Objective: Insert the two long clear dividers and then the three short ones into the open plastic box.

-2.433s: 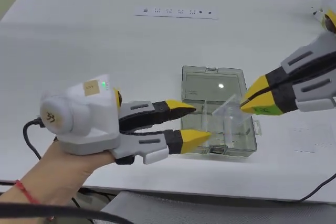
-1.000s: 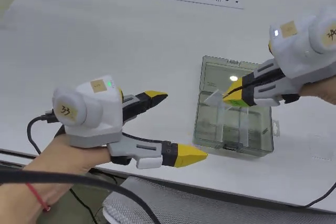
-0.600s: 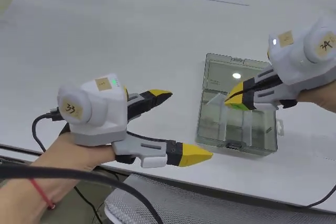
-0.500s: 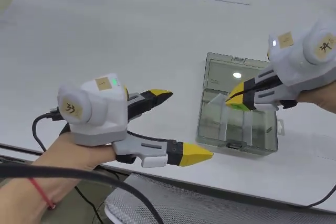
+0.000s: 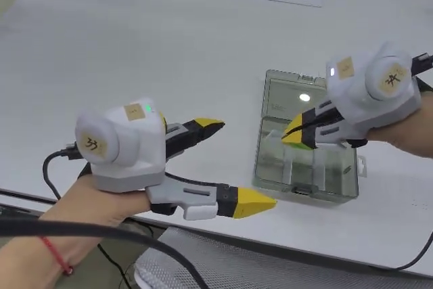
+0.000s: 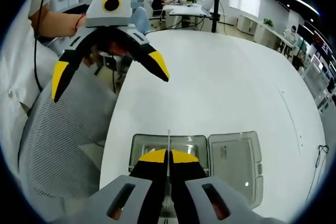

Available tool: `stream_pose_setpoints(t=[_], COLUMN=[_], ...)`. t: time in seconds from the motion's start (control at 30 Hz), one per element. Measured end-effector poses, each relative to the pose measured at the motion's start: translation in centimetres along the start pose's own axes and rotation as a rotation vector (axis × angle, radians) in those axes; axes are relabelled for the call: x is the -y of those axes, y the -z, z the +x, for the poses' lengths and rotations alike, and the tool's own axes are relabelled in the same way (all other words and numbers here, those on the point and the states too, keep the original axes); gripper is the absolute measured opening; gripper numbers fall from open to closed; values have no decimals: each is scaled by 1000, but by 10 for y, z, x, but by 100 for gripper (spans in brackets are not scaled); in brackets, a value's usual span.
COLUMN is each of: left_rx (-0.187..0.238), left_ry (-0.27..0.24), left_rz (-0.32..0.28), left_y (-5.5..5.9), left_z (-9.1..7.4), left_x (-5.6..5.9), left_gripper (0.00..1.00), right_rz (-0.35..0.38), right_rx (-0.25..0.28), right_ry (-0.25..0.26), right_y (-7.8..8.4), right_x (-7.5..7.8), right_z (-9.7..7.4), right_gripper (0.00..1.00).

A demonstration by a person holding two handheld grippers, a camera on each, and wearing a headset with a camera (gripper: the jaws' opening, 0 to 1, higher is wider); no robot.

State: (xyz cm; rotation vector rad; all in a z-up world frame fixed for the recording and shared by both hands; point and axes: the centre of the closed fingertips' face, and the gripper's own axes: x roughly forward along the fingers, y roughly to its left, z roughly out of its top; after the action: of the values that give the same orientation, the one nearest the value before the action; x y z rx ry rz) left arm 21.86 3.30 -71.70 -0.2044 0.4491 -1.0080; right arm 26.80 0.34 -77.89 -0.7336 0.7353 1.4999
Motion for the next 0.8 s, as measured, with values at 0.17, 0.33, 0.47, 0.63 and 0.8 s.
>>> stream_pose_setpoints(t=[0.17, 0.33, 0.47, 0.63, 0.8], left_rx=[1, 1, -1, -4, -3], left_ry=[2, 5, 7, 10, 11], left_rz=[-1, -1, 0, 2, -1], left_y=[0, 0, 1, 2, 2], left_z=[1, 1, 0, 1, 1], left_x=[0, 0, -1, -1, -1], left_gripper=[93, 93, 93, 93, 93], right_rz=[9, 23, 21, 17, 5], right_rx=[-17, -26, -34, -62, -102], right_ry=[-7, -14, -19, -26, -28], right_y=[7, 11, 10, 15, 18], right_x=[4, 5, 4, 5, 3], right_z=[10, 14, 18, 25, 30], right_gripper=[2, 2, 2, 2, 2])
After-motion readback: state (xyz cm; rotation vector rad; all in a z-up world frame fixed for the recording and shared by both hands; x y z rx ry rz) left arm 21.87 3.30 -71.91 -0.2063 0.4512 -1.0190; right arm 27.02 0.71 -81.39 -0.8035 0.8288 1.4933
